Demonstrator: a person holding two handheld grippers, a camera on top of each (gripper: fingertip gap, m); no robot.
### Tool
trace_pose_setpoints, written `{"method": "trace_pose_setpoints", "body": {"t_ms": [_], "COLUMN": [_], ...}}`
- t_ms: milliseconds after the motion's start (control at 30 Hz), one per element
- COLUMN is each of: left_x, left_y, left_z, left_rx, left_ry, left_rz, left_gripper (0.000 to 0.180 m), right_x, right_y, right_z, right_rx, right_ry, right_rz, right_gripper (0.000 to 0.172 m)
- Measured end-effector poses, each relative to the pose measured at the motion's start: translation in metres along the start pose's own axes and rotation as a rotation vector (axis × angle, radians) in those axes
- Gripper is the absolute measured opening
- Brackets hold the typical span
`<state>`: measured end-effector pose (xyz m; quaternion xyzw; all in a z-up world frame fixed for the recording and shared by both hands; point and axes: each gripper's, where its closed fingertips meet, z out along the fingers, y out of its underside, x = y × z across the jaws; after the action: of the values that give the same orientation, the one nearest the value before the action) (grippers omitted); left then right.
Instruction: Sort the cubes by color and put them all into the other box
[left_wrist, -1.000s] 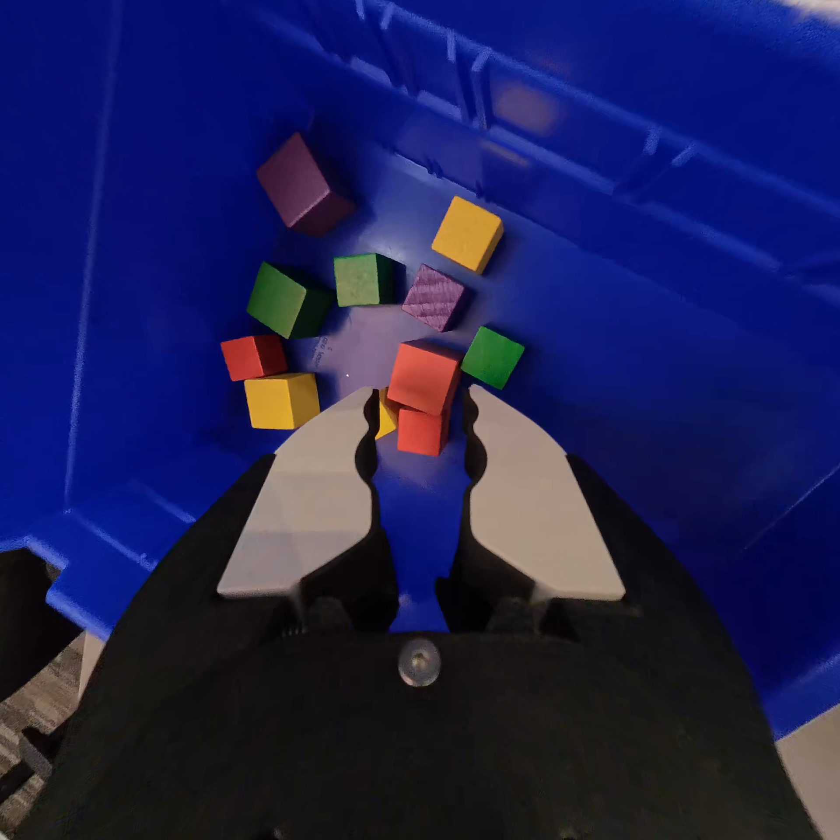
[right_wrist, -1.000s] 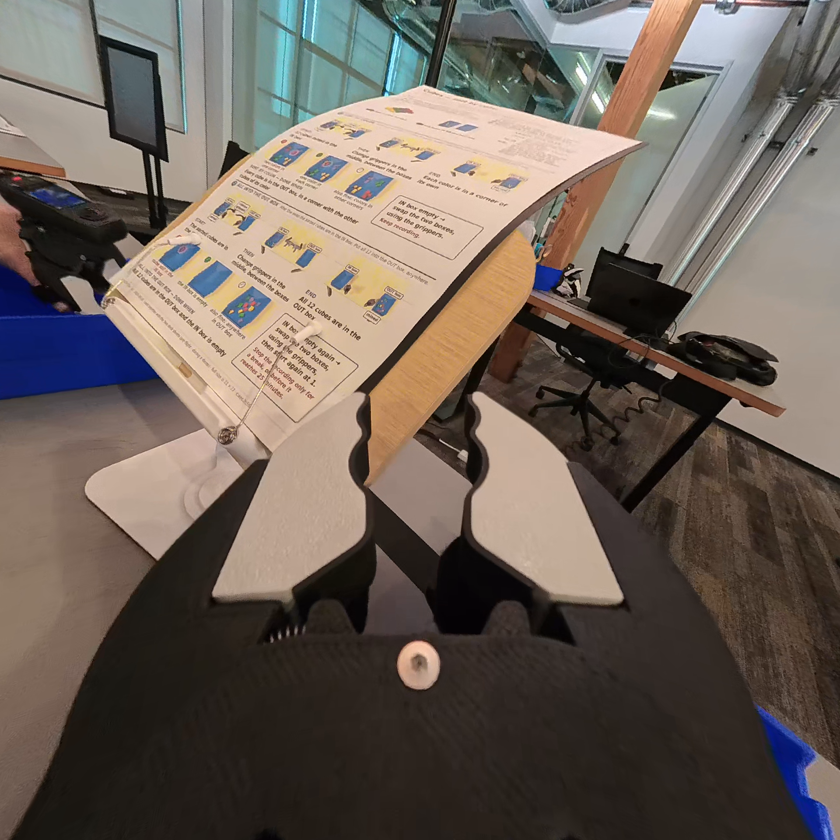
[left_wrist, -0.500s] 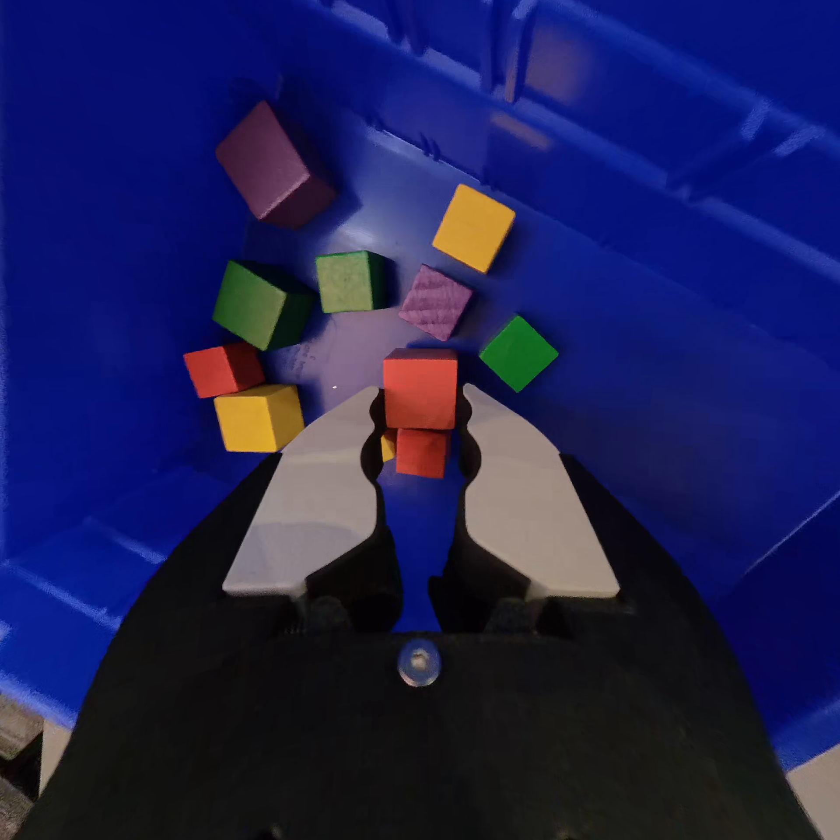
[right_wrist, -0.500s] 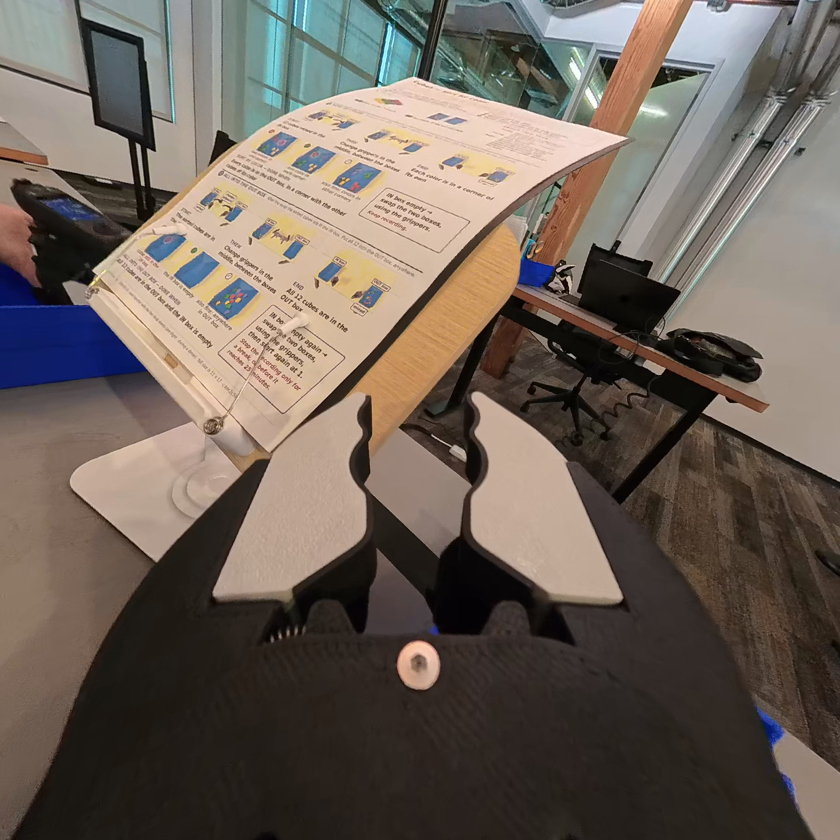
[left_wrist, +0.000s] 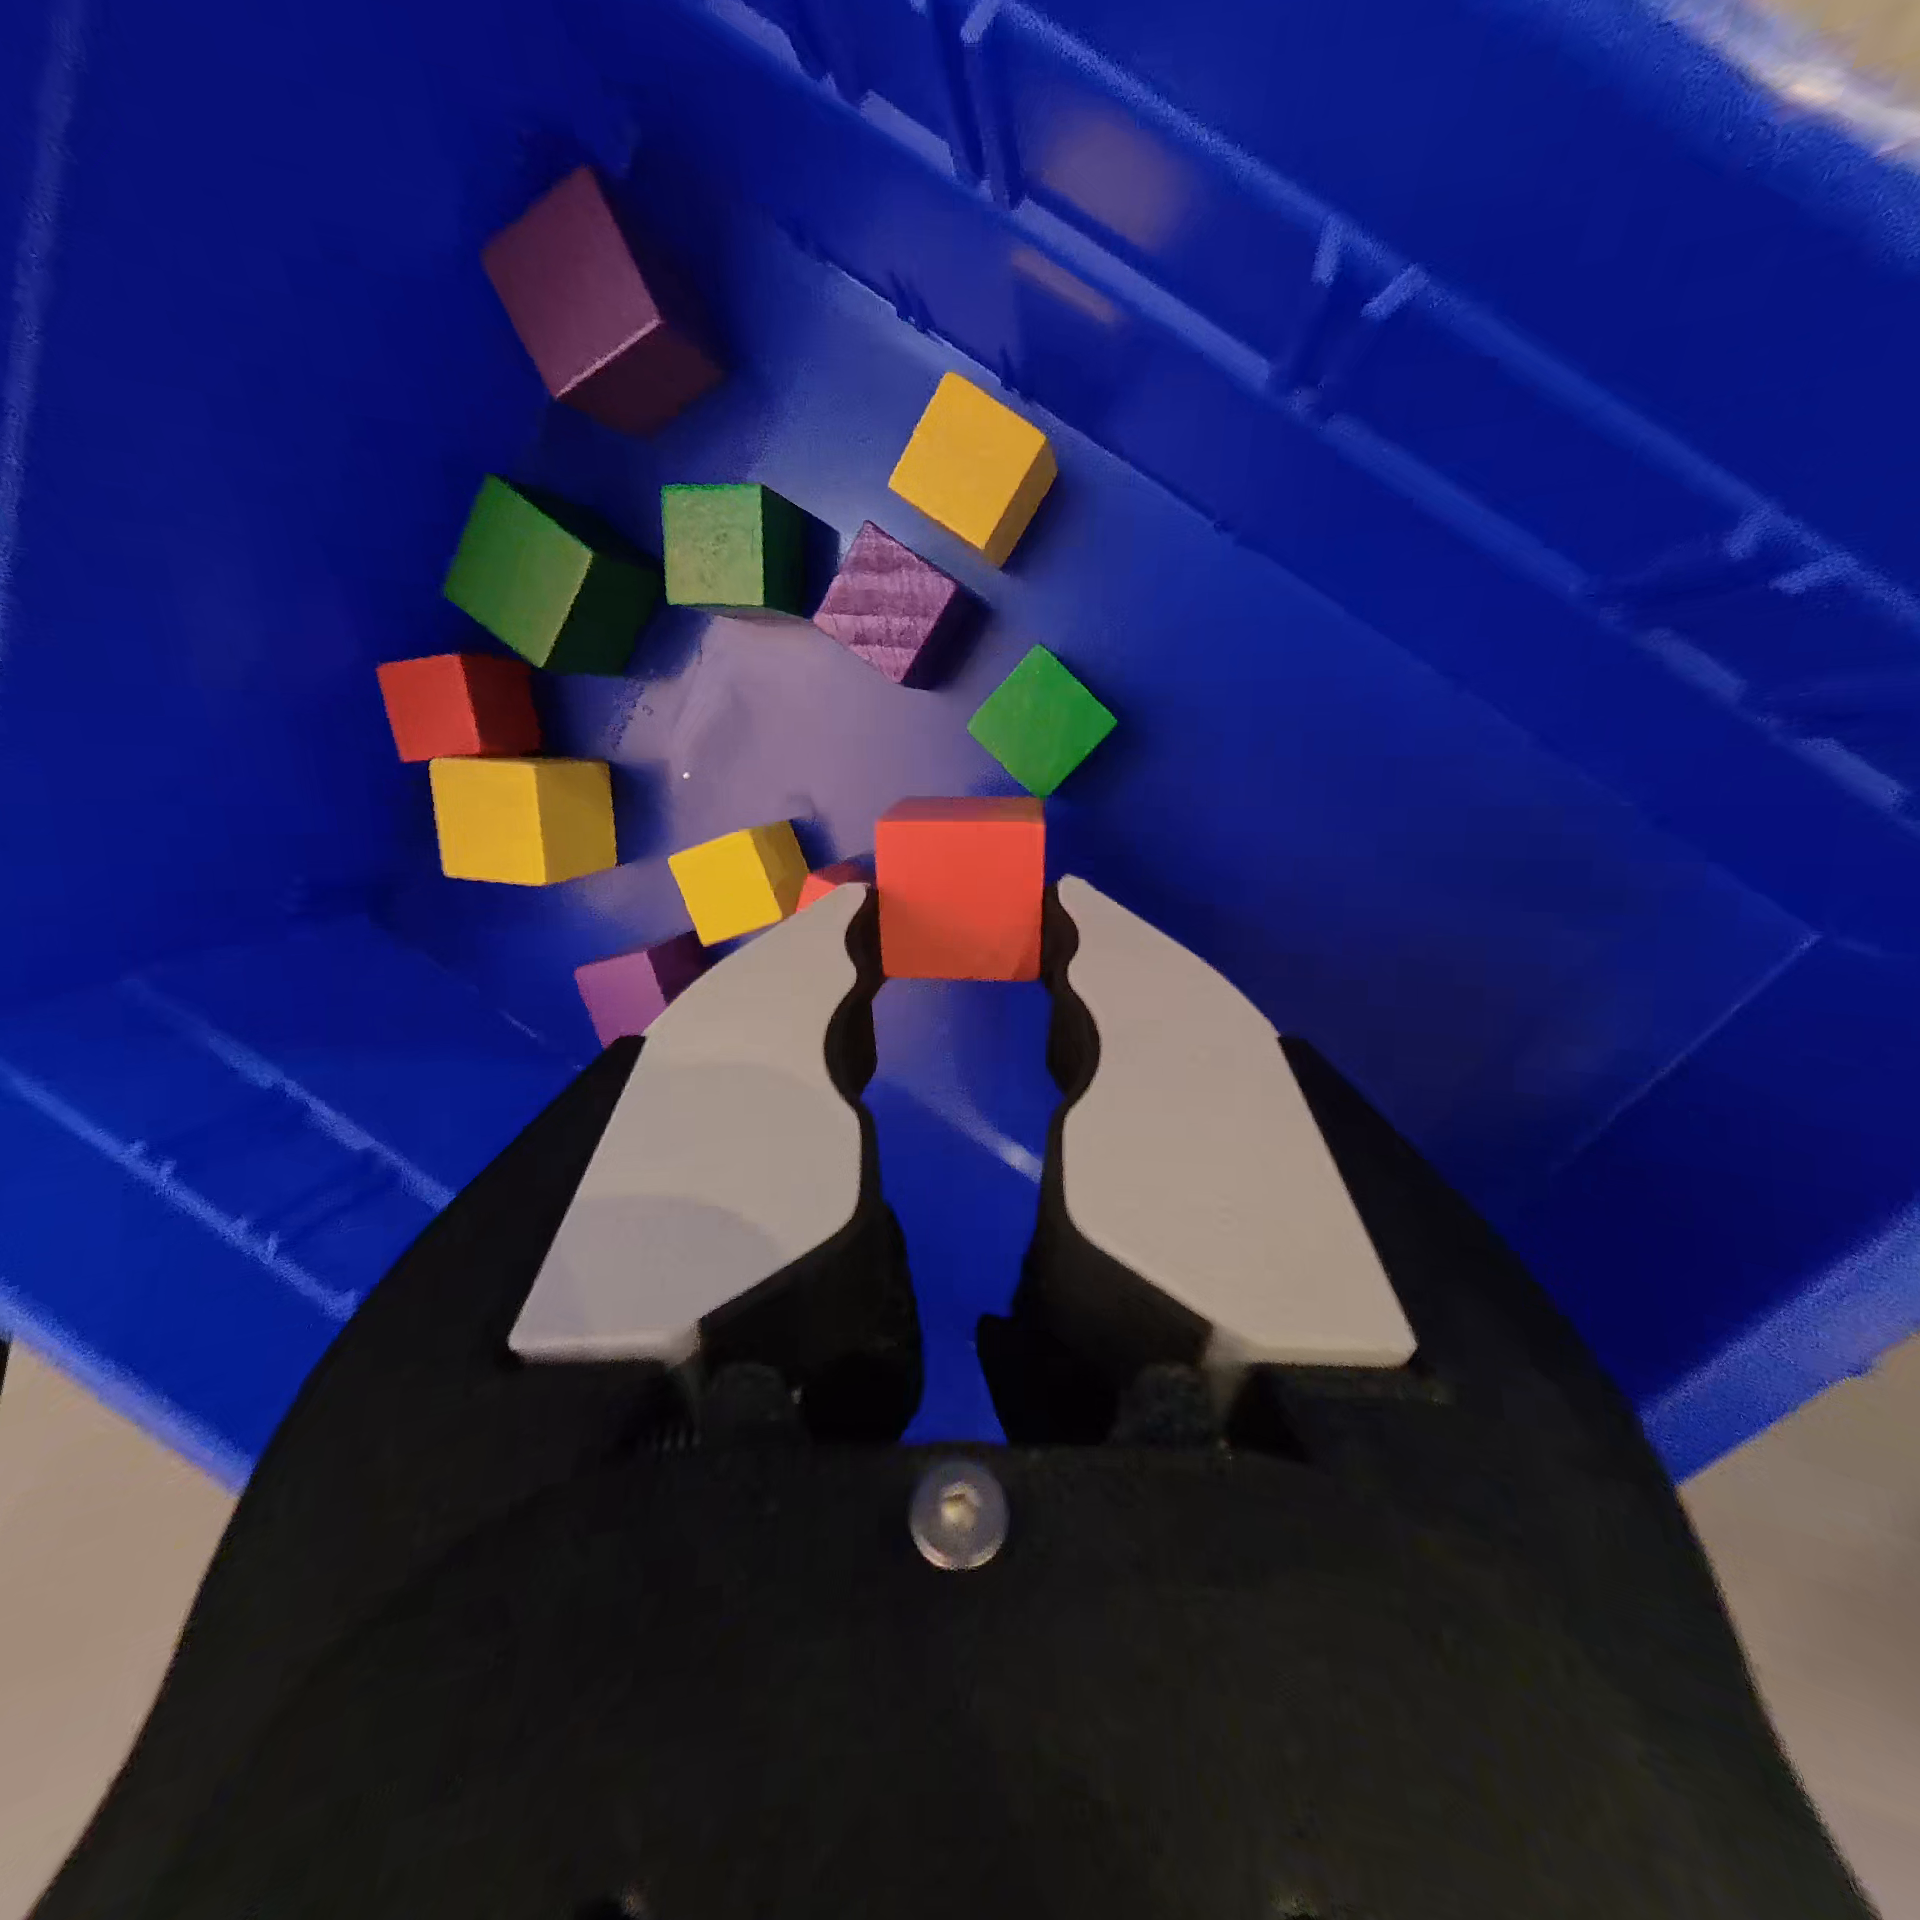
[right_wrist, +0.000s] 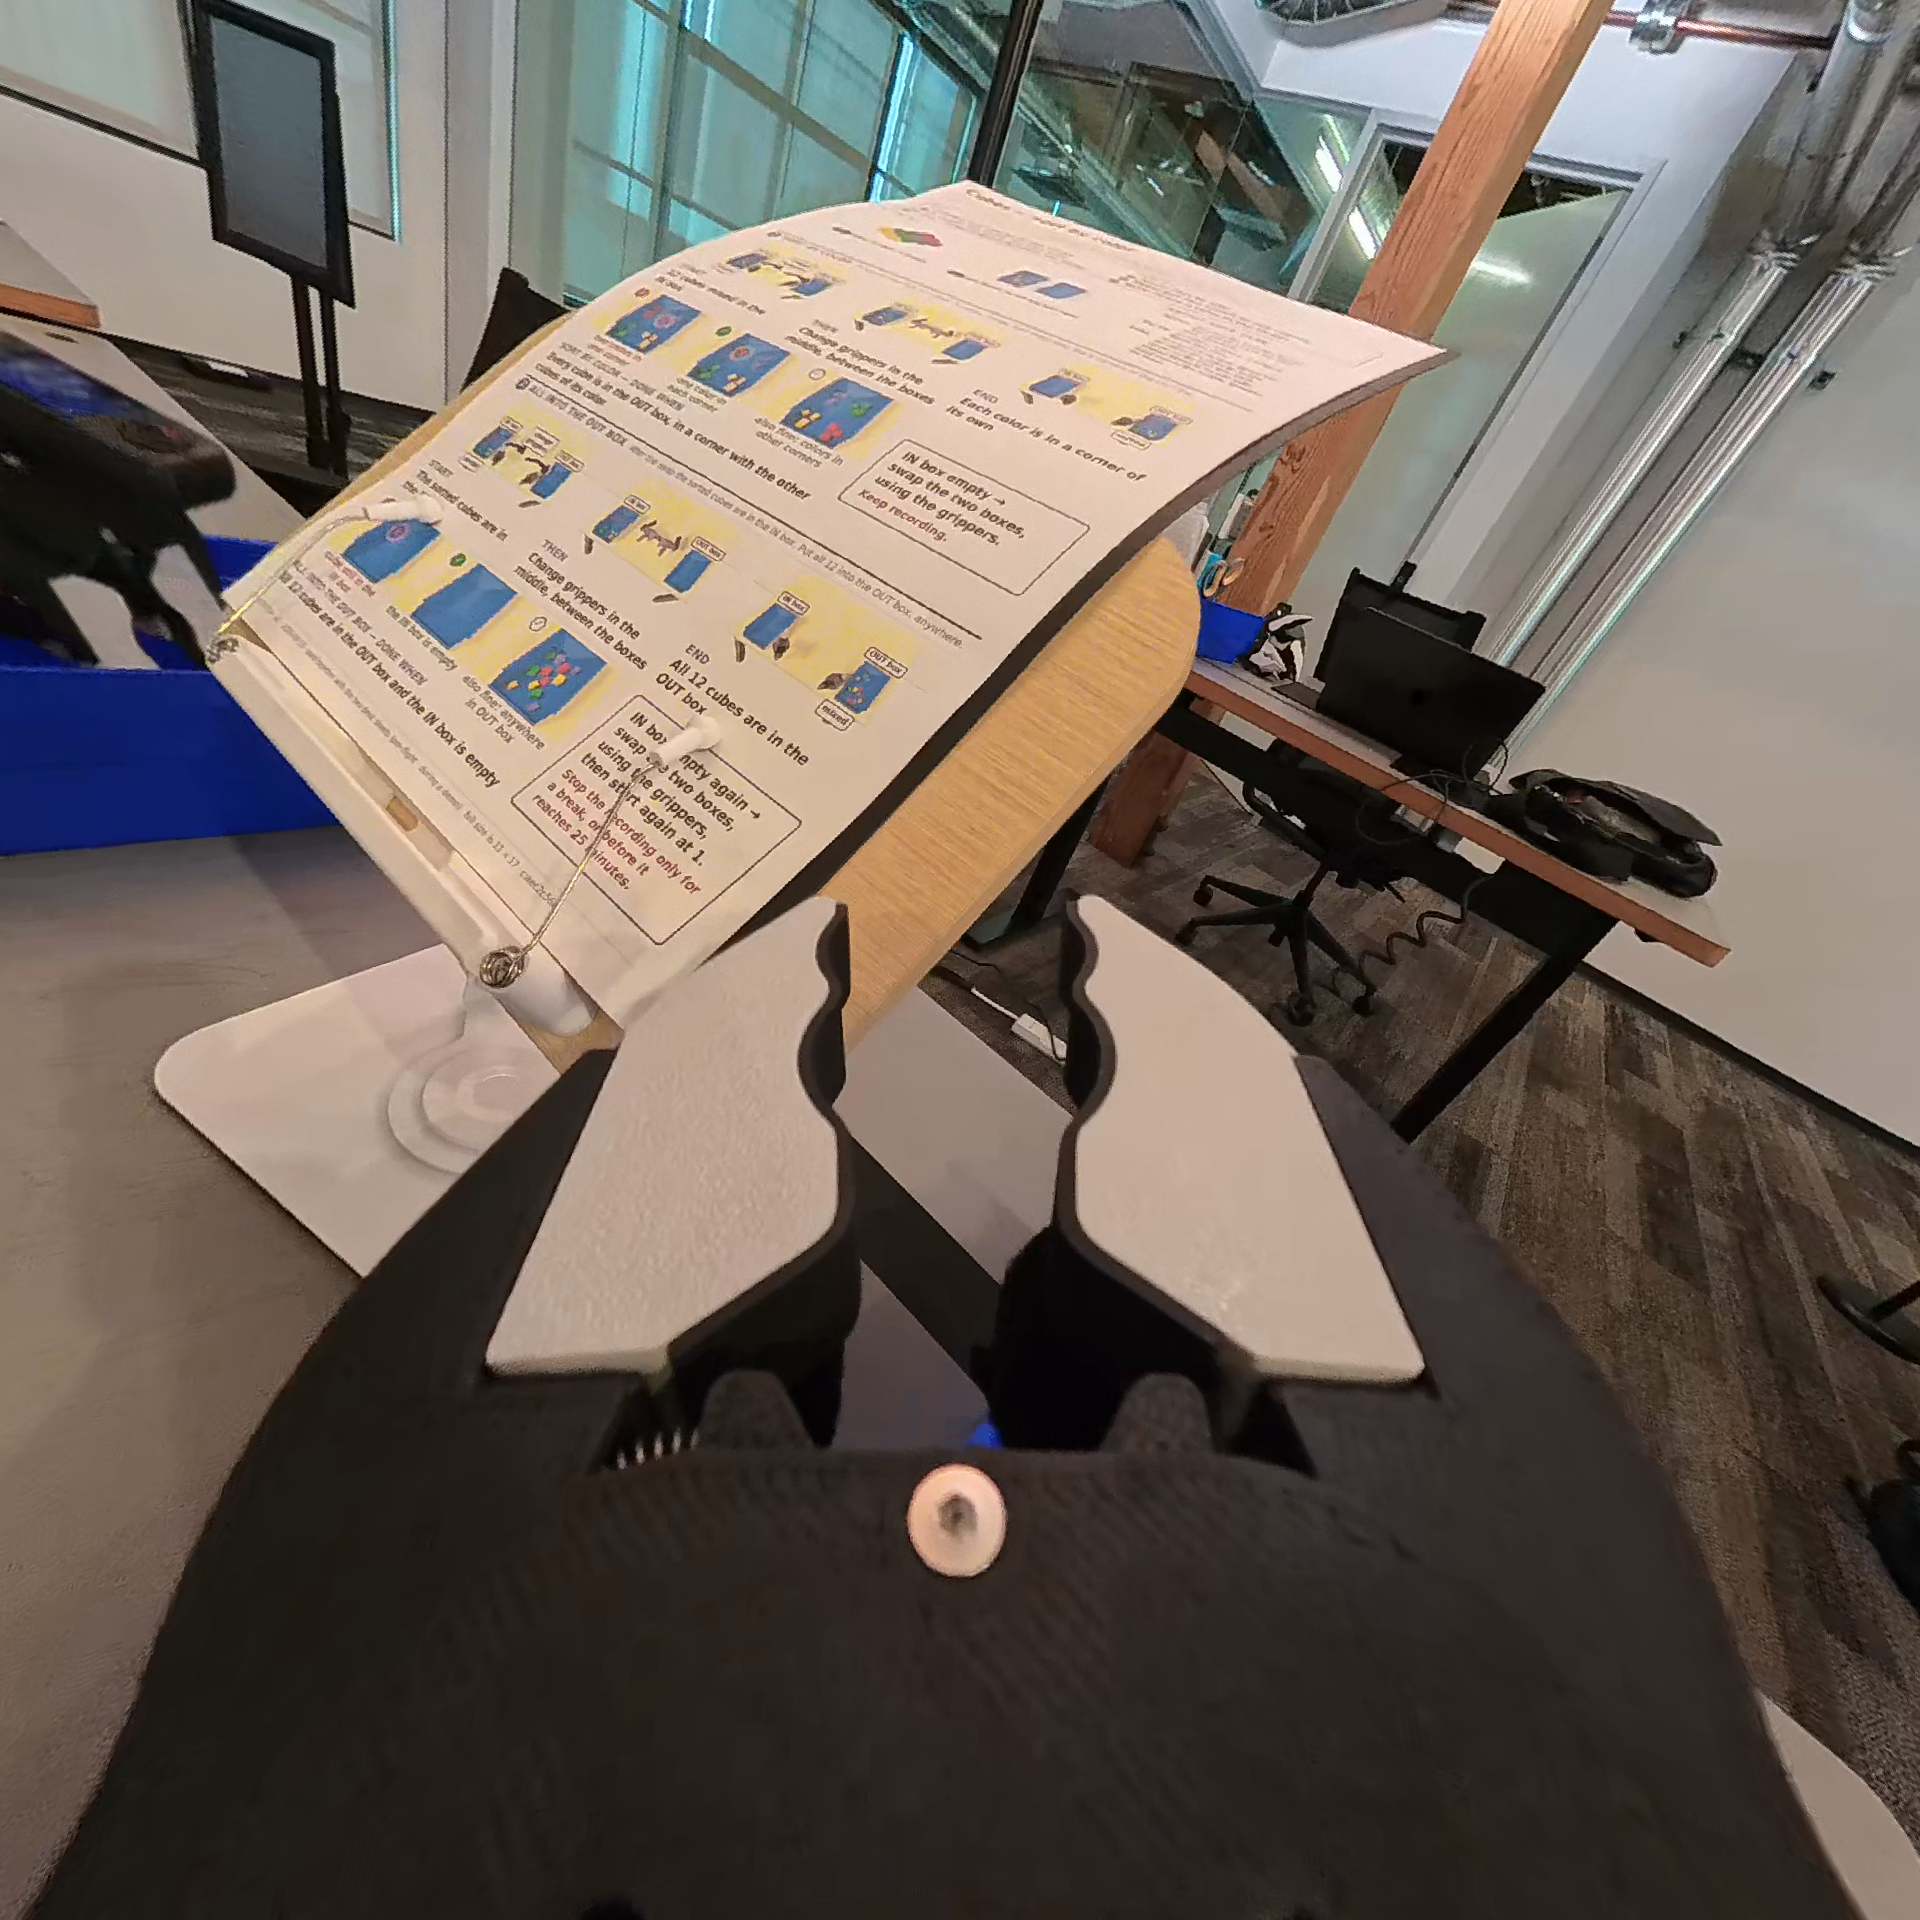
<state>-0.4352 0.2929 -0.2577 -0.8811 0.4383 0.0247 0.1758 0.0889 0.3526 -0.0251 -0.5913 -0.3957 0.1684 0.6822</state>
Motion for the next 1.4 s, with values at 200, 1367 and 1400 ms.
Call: {"method": "trace_pose_setpoints", "body": {"t_ms": [200,1367,1400], "left_x": [0.004,0.251,0.252], "left_y": [-0.013,-0.291,-0.292], "left_z": [-0.056,-0.200,-0.202], "left_rx": [0.130,1.142,1.151], "left_ry": [-0.064,1.121,1.114], "left_rz": [-0.105,-0.058,-0.055], "left_gripper": [0.029,0.029,0.029], "right_x": [-0.010,-0.226,-0.226], "right_y": [-0.015,-0.081,-0.083], "right_z": [-0.006,0.040,0.039], "right_rx": [0.027,0.226,0.229], "right_ry": [-0.034,-0.260,-0.259], "right_rz": [-0.071,-0.767,-0.762], "right_gripper": [0.038,0.029,0.029]}}
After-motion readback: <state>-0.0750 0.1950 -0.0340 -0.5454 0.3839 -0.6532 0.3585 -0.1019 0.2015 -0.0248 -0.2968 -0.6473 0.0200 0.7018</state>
